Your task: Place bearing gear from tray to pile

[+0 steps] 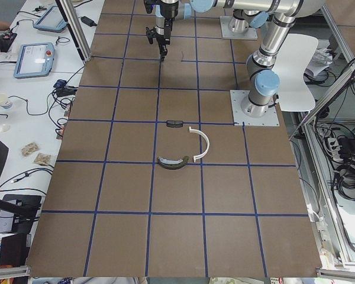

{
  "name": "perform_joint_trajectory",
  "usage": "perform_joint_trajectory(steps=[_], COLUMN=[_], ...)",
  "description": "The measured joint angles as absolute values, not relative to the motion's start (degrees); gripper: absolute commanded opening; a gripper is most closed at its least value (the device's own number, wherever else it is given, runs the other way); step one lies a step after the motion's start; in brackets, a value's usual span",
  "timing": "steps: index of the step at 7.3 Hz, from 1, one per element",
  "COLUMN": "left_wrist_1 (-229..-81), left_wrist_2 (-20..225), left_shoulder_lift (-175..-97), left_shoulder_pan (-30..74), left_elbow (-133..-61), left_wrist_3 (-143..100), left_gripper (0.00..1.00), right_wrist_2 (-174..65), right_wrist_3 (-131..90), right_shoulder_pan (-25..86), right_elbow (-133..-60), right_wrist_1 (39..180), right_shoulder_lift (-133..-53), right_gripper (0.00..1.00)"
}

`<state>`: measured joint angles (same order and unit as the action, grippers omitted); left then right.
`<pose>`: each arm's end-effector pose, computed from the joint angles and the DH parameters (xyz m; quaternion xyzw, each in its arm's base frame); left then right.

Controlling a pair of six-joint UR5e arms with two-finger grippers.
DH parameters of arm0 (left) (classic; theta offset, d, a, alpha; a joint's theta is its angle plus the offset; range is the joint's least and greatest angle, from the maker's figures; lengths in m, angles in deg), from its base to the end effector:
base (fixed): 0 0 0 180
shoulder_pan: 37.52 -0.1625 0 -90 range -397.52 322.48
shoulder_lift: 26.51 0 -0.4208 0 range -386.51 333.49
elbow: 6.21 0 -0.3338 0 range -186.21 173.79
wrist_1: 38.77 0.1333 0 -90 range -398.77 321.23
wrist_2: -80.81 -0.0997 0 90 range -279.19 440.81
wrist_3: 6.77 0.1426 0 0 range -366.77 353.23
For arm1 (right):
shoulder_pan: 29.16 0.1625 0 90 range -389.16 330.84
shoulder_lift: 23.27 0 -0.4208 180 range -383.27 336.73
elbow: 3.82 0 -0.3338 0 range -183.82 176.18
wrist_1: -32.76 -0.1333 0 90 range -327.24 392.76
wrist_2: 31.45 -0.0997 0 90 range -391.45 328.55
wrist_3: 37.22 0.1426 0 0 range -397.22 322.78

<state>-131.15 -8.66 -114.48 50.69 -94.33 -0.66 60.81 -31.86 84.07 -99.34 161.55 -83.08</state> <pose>-0.1214 -0.4256 0.4659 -0.0377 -0.9992 0.0136 0.0037 0.3500 -0.4917 0.1945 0.1547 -0.9874 0.0309 0.0125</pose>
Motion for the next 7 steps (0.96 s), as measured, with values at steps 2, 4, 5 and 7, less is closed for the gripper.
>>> perform_joint_trajectory(steps=[2,4,5,7], left_wrist_1=[-131.1,-130.3,-128.6,-119.6], left_wrist_2=[-8.7,-9.0,-8.5,-7.3], left_shoulder_lift=[-114.5,-115.6,-117.3,-123.3], left_shoulder_pan=[50.8,50.8,51.6,59.4], left_elbow=[-94.5,-94.4,-94.4,-97.3], left_wrist_3=[-0.8,-1.0,-2.9,-12.2], left_gripper=[1.0,1.0,1.0,1.0], right_wrist_2=[58.8,58.9,58.8,58.2], right_wrist_3=[-37.8,-56.3,-66.2,-89.9], right_shoulder_pan=[78.3,66.2,59.0,42.7], right_elbow=[-98.5,-98.1,-98.1,-98.0], right_wrist_1=[160.1,155.7,154.5,154.0], right_shoulder_lift=[-85.5,-90.4,-92.2,-93.5], right_gripper=[1.0,1.0,1.0,1.0])
